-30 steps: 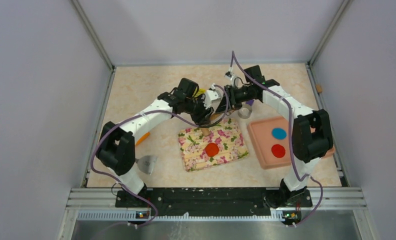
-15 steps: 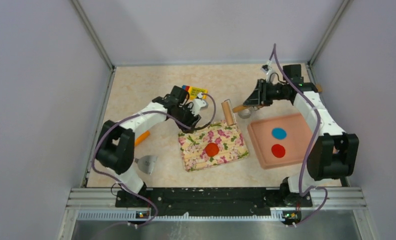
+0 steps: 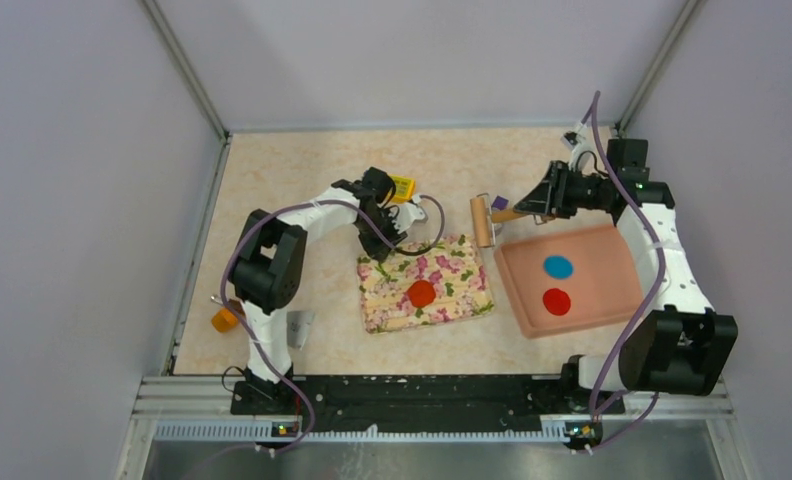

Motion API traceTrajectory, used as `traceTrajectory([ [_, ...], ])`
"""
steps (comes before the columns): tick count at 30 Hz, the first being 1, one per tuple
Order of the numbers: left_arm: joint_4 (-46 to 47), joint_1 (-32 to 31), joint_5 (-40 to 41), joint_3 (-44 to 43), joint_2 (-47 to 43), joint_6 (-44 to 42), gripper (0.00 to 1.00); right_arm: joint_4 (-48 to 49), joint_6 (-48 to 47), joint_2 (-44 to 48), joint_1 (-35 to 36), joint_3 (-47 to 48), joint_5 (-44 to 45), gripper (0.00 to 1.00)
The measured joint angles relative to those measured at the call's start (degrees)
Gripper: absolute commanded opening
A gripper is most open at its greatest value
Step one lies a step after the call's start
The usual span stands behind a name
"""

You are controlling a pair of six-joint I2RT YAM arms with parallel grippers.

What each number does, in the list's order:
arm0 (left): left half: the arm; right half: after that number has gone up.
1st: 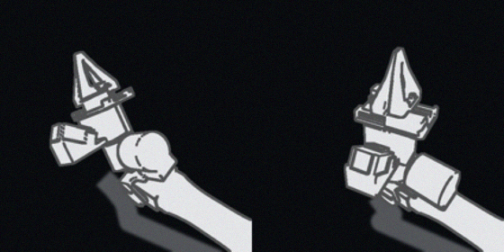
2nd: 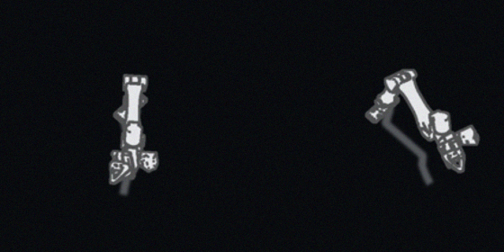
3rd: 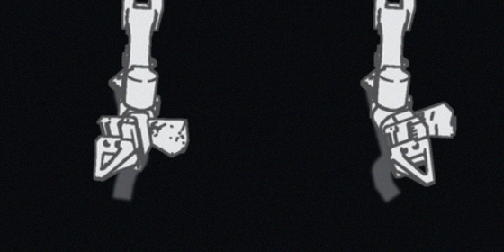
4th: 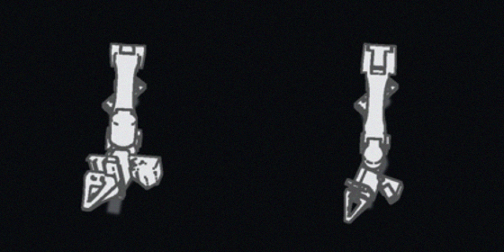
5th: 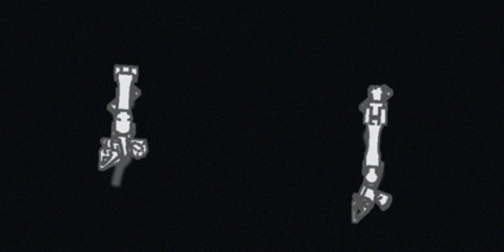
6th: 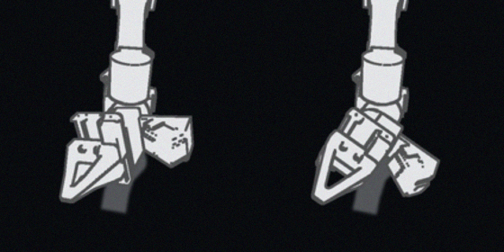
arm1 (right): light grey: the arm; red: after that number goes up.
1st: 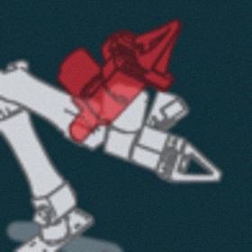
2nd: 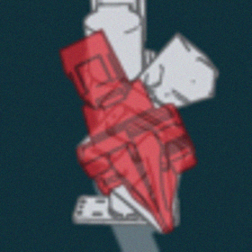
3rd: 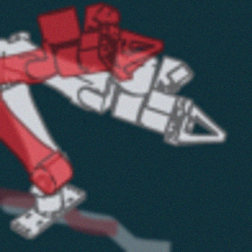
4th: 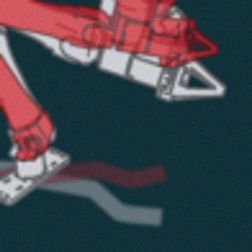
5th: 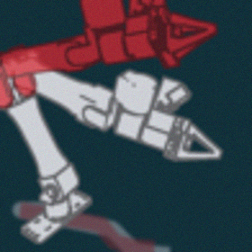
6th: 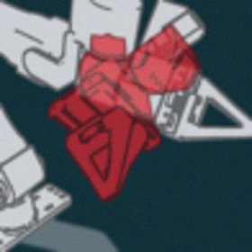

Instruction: Roll out the dumpling wrappers from the dough

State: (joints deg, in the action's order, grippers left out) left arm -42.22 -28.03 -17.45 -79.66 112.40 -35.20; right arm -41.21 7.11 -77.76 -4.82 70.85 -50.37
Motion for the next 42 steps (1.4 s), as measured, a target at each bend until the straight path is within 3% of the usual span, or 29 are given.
traceTrajectory([
  [7,0.7,0.0,0.9,-2.3,1.6,0.3,0.34,-1.3,-0.3,1.7,-0.2,-1.6,0.2,0.00],
  [13,1.2,0.0,0.0,-2.3,1.3,2.6,0.45,-1.8,-1.4,2.5,-0.2,-3.1,1.5,0.00],
  [17,2.9,0.2,-4.4,1.4,-4.0,6.1,0.50,-2.9,-2.0,2.6,1.2,-4.3,2.3,0.00],
  [22,5.6,1.0,-2.6,7.0,-16.1,22.1,0.49,-3.3,-2.6,0.9,8.7,-4.5,3.8,0.00],
  [30,7.8,9.0,5.3,13.9,-18.9,45.6,0.53,2.0,-0.9,-4.3,16.2,-6.8,3.3,0.00],
  [33,7.6,12.2,4.5,17.0,-18.3,50.8,0.50,6.8,1.8,-4.8,18.9,-9.1,2.8,0.00],
  [37,9.1,13.2,-0.2,20.2,-17.6,54.5,0.37,12.0,5.6,-5.9,21.8,-11.2,2.6,0.00],
  [42,11.3,12.8,-4.1,23.6,-17.0,57.5,0.36,14.5,8.2,-8.0,23.0,-11.6,3.8,0.00],
])
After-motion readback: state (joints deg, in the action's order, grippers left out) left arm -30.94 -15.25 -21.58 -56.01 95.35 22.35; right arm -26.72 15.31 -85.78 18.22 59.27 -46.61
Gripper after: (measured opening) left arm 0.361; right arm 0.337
